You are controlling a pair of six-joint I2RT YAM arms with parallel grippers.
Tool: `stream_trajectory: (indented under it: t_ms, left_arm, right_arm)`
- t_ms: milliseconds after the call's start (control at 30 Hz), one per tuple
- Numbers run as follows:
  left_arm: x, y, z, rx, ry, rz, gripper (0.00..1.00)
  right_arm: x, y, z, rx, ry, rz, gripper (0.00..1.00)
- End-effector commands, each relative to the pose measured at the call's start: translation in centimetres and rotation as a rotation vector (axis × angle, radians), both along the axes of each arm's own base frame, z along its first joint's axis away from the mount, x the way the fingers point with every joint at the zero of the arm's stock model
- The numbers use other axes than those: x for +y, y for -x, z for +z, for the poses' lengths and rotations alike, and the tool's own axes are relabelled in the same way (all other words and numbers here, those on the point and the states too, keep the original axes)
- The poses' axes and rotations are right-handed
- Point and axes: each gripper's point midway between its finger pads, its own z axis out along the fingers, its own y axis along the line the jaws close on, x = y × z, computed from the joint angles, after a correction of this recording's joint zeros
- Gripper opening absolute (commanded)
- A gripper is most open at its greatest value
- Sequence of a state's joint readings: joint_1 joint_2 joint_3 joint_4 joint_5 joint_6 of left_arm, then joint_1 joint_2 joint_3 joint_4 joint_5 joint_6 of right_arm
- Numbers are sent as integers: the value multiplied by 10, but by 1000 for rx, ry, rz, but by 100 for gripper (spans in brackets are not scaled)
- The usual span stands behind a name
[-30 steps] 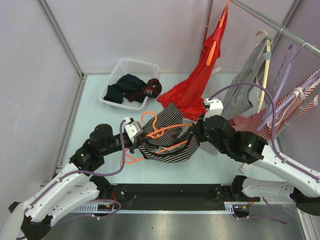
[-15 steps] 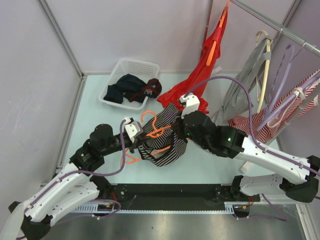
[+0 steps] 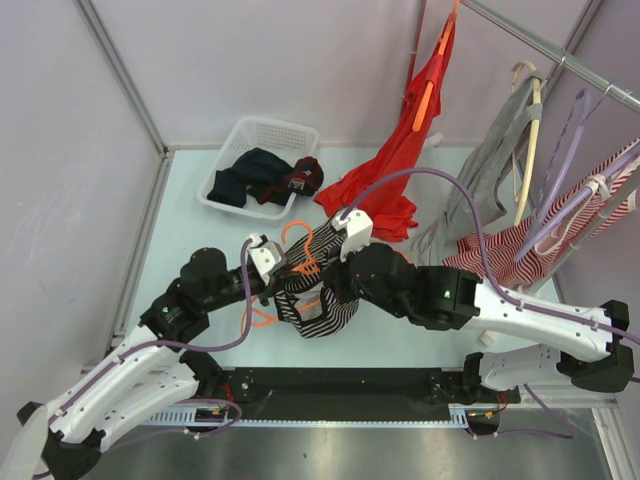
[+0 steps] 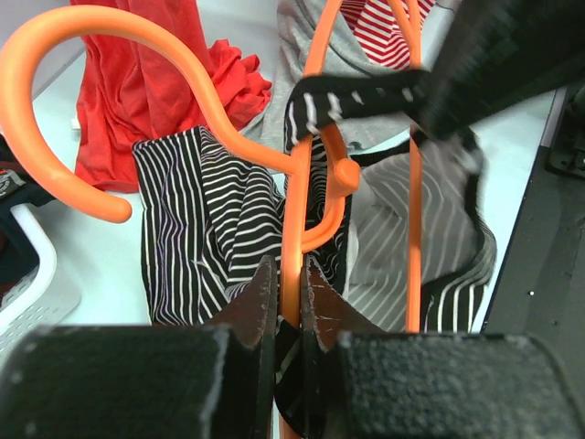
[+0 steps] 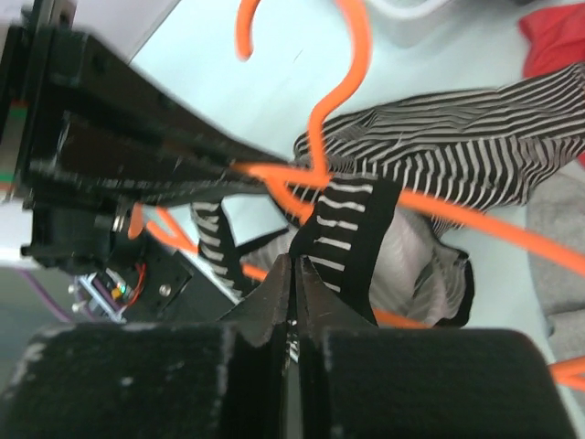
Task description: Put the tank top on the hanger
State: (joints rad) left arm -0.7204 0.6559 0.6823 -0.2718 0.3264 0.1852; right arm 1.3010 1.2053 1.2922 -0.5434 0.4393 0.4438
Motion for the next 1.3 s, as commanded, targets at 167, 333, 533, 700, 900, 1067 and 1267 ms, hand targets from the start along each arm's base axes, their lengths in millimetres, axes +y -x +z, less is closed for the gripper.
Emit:
stream_trajectory:
  t_ms: [167,333,533,700,900,1067,1267]
  left_arm:
    - [-2,0,13,-61,23,-18,0]
    - [-11,14,14,-67,29,-111,0]
    - [-28,39,3,-61,1,-244,0]
    - [-39,56,-2,-64,-29,-321,0]
    - [-43,68,0,-67,-21,-379,0]
    - [-41,73,6,-104,-2,-393,0]
    - [-43,77,4,-114,-11,-405,0]
  right_arm:
    - [-24,28,27,-60,18,123,67]
    - [-45,48,67,-161,48,302,80]
    - [-57,45,66,-176,113,439,88]
    - [-64,37,58,-99,70,545,87]
    - [-54,53,15,15,113,693,86]
    - [-53,63,-7,70,133,763,84]
    - [-57,59,-28,86,175,743,84]
